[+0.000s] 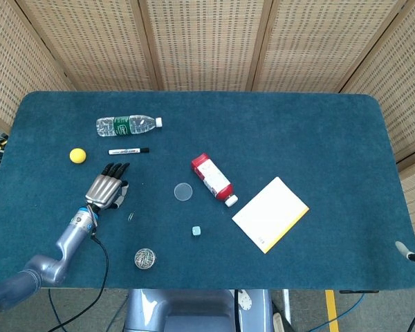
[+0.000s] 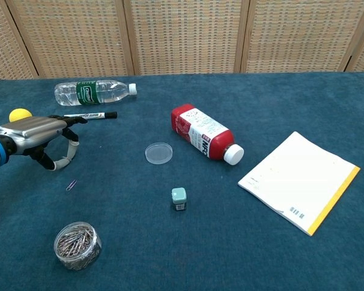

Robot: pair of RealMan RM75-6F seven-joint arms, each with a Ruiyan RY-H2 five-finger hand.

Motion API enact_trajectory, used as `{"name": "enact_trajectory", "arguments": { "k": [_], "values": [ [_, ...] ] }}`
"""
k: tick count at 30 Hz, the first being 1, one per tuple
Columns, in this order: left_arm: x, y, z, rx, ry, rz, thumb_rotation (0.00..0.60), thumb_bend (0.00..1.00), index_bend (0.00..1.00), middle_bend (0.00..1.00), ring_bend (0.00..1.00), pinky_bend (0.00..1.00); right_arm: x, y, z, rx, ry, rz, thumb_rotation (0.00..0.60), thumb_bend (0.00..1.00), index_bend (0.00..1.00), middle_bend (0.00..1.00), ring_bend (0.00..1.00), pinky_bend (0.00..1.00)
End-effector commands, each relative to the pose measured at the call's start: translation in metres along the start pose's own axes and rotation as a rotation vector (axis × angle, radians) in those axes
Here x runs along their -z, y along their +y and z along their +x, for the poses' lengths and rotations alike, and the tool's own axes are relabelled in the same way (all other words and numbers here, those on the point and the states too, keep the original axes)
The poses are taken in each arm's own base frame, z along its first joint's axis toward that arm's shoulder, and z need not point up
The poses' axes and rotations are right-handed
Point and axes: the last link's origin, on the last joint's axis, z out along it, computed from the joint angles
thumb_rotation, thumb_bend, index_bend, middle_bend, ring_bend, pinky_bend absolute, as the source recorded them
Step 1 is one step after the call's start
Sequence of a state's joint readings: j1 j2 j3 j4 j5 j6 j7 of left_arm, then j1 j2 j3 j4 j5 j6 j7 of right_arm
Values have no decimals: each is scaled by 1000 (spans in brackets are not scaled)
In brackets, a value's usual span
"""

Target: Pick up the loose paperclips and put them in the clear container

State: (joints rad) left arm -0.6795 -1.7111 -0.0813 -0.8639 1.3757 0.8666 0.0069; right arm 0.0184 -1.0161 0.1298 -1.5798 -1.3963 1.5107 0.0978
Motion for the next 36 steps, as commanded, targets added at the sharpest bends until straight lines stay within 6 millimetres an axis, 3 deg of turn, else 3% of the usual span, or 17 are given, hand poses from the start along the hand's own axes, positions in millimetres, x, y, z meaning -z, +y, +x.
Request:
{"name": "enact_trajectory", "arguments": {
  "k": [1, 5, 13, 26, 29, 36],
  "values": [
    [5, 1, 10, 2, 35, -24, 600, 434, 717, 0, 0, 0, 0, 0, 0, 0, 0, 1, 600, 0, 0, 0, 0, 0],
    [21, 9, 28, -17, 99, -108, 600, 438, 722, 0, 0, 0, 1, -1, 0, 0, 2, 5, 600, 0, 0, 0, 0, 0],
    [62, 31, 36, -36, 126, -268, 600, 440, 725, 0, 0, 0, 2, -1, 1, -1, 3, 5, 600, 0, 0, 0, 0, 0],
    [132, 60, 11, -42, -1, -452, 600, 442, 731, 0, 0, 0, 3, -3, 2, -3, 5, 13, 600, 0, 0, 0, 0, 0],
    [143, 67, 7, -46, -29, -478, 600, 442, 731, 0, 0, 0, 3, -3, 2, -5, 7, 13, 600, 0, 0, 0, 0, 0],
    [145, 74, 1, -59, -38, -487, 600, 442, 731, 0, 0, 0, 4, -1, 4, -10, 11, 11, 600, 0, 0, 0, 0, 0]
  ]
}}
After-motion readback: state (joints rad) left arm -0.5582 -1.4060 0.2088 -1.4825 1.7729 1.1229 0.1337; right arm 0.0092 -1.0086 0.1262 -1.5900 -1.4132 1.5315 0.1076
